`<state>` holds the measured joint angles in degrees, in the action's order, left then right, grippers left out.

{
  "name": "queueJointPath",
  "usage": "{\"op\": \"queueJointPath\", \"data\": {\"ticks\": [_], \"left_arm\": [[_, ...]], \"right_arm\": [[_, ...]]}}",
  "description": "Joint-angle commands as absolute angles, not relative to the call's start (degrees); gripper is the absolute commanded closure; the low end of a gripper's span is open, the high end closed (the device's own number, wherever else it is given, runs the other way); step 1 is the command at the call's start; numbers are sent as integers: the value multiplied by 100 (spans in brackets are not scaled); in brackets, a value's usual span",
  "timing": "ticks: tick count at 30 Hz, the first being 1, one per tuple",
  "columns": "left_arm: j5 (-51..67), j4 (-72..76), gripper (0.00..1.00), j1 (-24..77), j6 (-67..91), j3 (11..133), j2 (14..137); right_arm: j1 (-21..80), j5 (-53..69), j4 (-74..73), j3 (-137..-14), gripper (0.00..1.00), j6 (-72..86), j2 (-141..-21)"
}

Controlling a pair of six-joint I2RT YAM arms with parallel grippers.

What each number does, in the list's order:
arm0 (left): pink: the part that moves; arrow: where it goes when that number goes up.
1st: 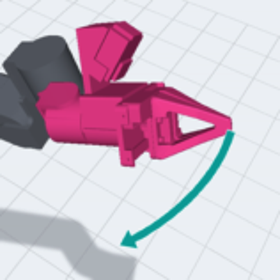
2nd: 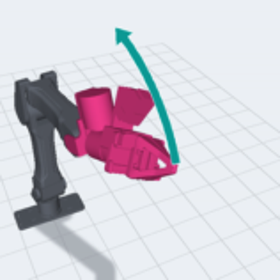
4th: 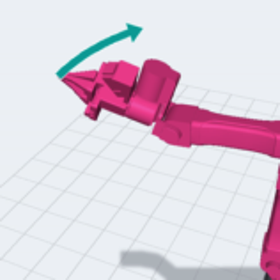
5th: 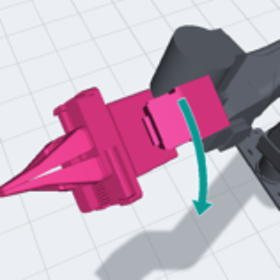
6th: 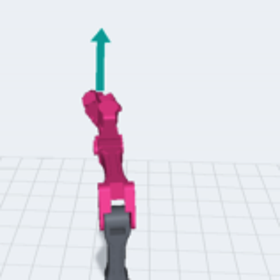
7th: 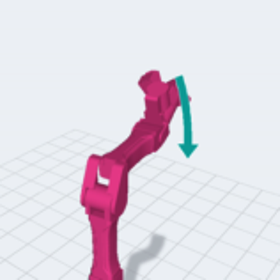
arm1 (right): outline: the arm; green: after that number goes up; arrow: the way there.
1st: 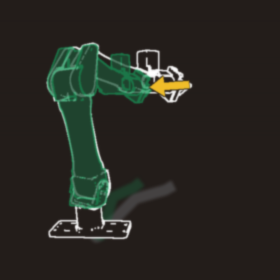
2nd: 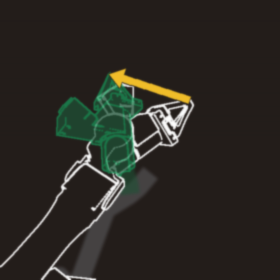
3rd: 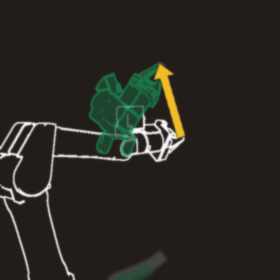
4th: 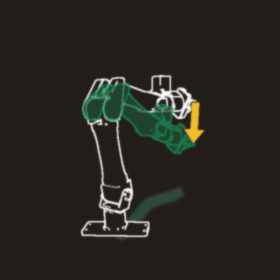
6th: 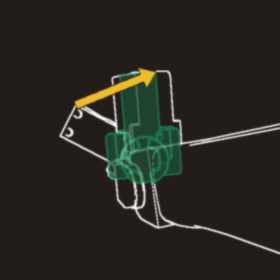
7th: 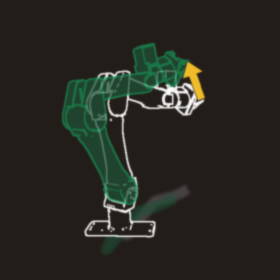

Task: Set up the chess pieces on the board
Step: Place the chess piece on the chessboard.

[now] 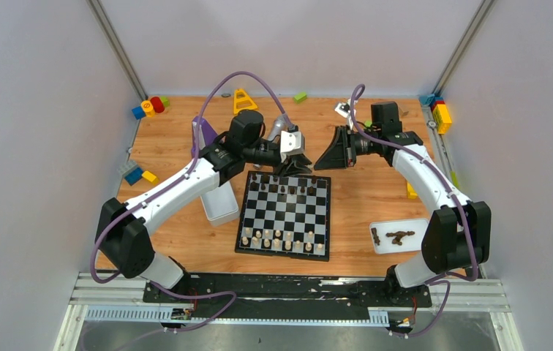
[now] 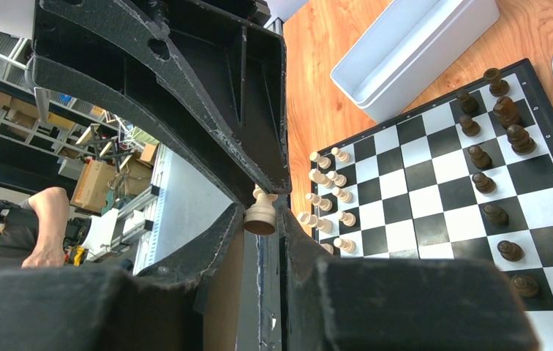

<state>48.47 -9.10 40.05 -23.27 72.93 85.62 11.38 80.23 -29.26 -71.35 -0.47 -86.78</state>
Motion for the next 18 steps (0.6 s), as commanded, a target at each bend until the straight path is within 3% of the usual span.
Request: {"op": "queueJointPath", "data": {"ticks": [1, 7, 10, 13, 15, 18], "left_arm": [[4966, -769, 68, 4008, -2220, 7548, 8600], [4955, -802, 80, 4008, -2171, 7624, 8667], [4911, -866, 91, 4008, -2182, 7640, 8687], [4673, -1082, 100, 4008, -2352, 7705, 8673], [4403, -1401, 100, 4016, -2597, 7783, 8653], [3969, -2214, 100, 4040, -3191, 7890, 8640]], "right_arm": [[1107, 8171, -2706, -7120, 100, -97, -8555], [1112, 8174, -2685, -7106, 100, -88, -8548], [1112, 8147, -2685, -7093, 97, -88, -8537], [1084, 8033, -2694, -7056, 83, -118, -8510], [1019, 7919, -2702, -7013, 67, -171, -8445], [777, 7819, -2733, -6941, 52, -252, -8321]]}}
